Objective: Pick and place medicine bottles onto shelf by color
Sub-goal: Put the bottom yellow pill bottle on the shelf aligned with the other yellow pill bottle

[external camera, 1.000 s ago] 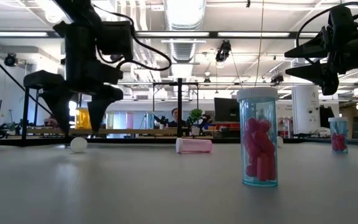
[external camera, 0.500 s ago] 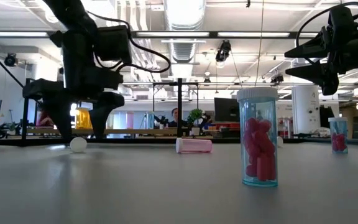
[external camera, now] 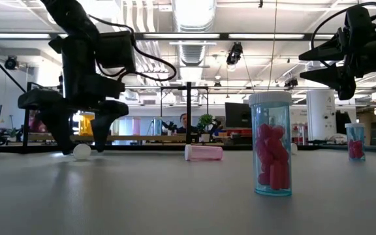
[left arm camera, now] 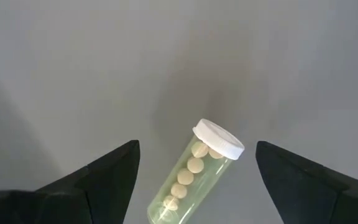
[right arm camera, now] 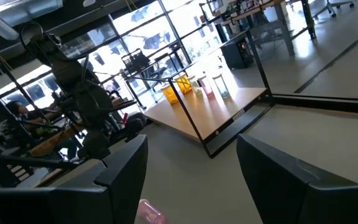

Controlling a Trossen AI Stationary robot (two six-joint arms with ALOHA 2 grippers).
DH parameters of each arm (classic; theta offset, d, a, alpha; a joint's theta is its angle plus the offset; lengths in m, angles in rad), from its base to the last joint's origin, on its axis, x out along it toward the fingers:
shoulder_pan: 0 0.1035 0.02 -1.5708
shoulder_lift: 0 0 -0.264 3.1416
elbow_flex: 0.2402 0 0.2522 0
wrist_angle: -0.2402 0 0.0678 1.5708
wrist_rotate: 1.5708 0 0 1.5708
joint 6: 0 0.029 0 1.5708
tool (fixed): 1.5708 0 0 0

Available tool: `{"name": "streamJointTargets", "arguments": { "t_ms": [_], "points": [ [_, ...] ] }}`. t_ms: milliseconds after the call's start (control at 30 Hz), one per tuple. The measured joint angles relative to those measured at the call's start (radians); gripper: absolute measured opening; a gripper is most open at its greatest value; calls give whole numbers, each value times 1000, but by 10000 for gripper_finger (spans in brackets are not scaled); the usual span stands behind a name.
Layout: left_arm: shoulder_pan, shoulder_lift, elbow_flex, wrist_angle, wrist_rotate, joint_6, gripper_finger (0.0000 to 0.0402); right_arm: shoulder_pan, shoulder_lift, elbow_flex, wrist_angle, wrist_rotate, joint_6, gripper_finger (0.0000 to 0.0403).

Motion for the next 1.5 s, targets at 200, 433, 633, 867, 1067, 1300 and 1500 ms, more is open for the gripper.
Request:
{"name": "streamJointTargets", "arguments": {
  "t_ms": [200, 433, 633, 867, 1067, 1300, 1500],
  "points": [
    [-1, 0, -20, 15, 20, 41, 303, 0, 0, 0, 0, 0, 0, 237],
    [-1, 0, -49, 59, 24, 55, 273, 0, 0, 0, 0, 0, 0, 237],
    [-1, 0, -49, 64, 24, 53, 232, 0, 0, 0, 0, 0, 0, 237],
    [-1, 0, -49, 68, 19, -1, 190, 0, 0, 0, 0, 0, 0, 237],
    [-1, 0, -49, 71, 19, -3, 156, 0, 0, 0, 0, 0, 0, 237],
    [1, 0, -31, 73, 6, -81, 129, 0, 0, 0, 0, 0, 0, 237],
    [1, 0, -22, 86, -7, -170, 117, 0, 0, 0, 0, 0, 0, 237]
  ]
}}
